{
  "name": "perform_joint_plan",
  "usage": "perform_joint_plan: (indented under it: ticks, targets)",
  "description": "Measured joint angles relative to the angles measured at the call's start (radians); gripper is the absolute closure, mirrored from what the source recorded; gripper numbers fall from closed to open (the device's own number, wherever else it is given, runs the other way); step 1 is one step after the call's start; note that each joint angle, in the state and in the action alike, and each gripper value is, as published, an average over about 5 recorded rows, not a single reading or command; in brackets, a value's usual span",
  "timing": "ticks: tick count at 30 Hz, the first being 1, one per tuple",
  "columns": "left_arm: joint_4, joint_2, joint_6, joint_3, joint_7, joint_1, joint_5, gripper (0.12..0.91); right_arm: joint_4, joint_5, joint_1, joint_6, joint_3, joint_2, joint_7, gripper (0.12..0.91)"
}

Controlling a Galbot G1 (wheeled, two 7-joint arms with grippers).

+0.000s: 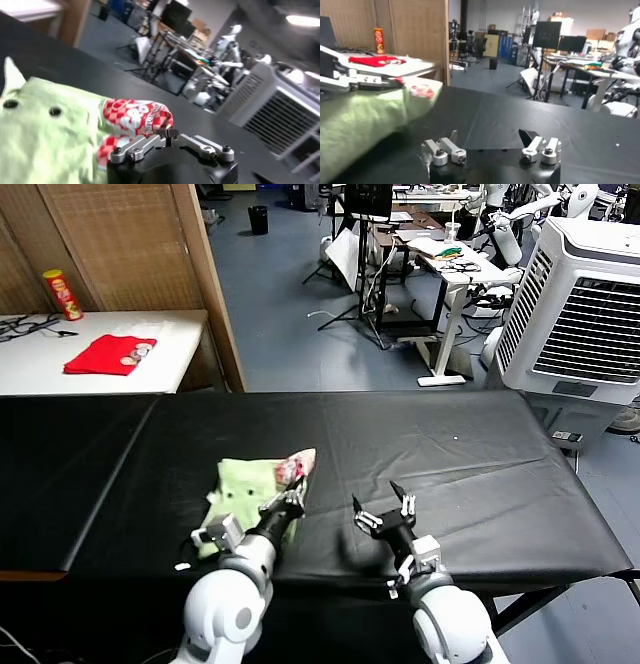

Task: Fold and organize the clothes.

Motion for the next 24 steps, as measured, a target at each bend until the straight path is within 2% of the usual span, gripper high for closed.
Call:
perform_joint_plan:
  ticks: [3, 8, 11, 13, 16, 20, 24]
  targets:
    - [-0.002, -0.004, -0.009, 0.017, 0.044, 0.013, 0.047, 0.785, 0.0, 0.035, 0.006, -0.023, -0.005, -0.005, -0.009, 0.227]
    - [-0.015, -0.002, -0.008, 0.025, 0.115, 0.028, 0.081, 0.505, -0.002, 0.124, 0.02, -0.085, -0.017, -0.018, -0.039, 0.227]
    - [-0.025, 0.006, -0.011, 0.022, 0.134, 0.034, 0.088, 0.344, -0.011, 0.194, 0.032, -0.122, -0.028, -0.019, -0.031, 0.227]
    - [-0.029, 0.013, -0.017, 0.014, 0.135, 0.038, 0.095, 0.272, -0.022, 0.242, 0.043, -0.145, -0.038, -0.013, -0.011, 0.227]
    - [-0.038, 0.026, -0.028, -0.004, 0.133, 0.048, 0.099, 0.237, -0.044, 0.313, 0.065, -0.178, -0.055, 0.002, 0.025, 0.227]
    - [-0.051, 0.043, -0.039, -0.035, 0.132, 0.066, 0.091, 0.232, -0.075, 0.389, 0.088, -0.208, -0.068, 0.026, 0.074, 0.237]
    - [-0.06, 0.06, -0.05, -0.069, 0.13, 0.084, 0.075, 0.232, -0.094, 0.431, 0.089, -0.214, -0.067, 0.035, 0.092, 0.337]
